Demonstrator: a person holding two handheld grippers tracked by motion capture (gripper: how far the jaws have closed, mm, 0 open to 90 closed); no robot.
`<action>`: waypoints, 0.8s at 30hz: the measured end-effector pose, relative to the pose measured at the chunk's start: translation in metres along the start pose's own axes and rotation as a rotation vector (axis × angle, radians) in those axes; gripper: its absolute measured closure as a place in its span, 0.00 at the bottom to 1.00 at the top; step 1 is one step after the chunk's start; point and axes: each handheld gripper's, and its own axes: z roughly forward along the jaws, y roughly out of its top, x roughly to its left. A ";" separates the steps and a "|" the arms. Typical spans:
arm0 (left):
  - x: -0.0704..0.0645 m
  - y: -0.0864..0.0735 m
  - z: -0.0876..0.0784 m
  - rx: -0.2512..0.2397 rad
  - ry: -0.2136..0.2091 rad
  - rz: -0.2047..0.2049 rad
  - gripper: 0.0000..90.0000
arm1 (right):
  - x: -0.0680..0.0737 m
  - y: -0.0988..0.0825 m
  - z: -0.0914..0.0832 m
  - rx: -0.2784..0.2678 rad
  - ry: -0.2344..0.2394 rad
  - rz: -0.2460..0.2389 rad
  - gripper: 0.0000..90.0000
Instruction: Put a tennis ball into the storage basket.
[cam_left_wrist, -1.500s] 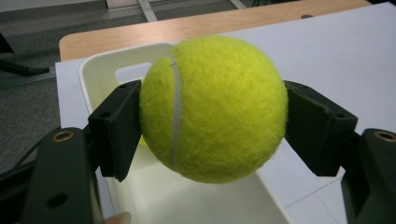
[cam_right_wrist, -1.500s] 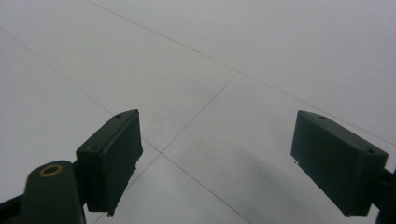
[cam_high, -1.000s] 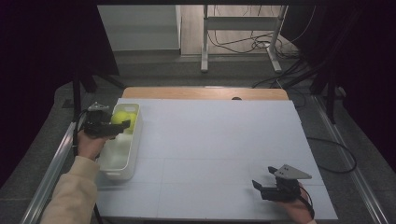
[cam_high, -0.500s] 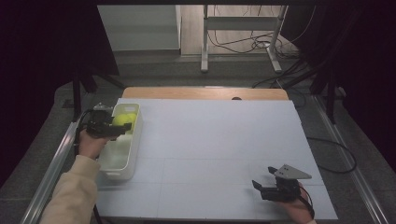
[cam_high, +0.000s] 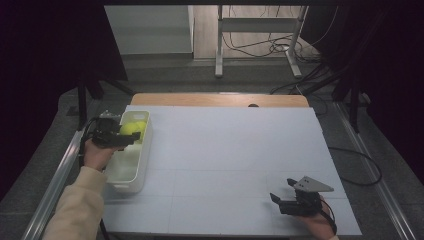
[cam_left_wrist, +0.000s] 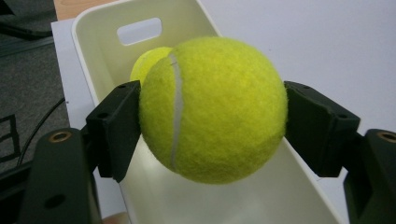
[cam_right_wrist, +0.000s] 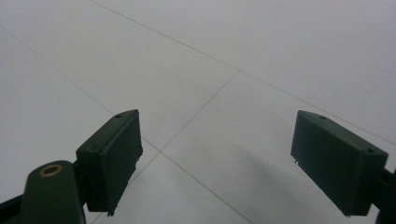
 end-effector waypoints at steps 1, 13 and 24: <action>0.000 0.000 -0.001 -0.012 -0.010 -0.007 0.24 | 0.000 0.000 0.000 0.000 0.000 0.000 0.18; -0.012 0.002 -0.015 -0.118 -0.040 0.030 0.15 | 0.000 0.000 0.000 -0.002 0.000 0.000 0.18; -0.035 0.002 -0.028 -0.183 -0.122 0.075 0.14 | -0.001 0.000 -0.002 -0.009 0.004 0.009 0.19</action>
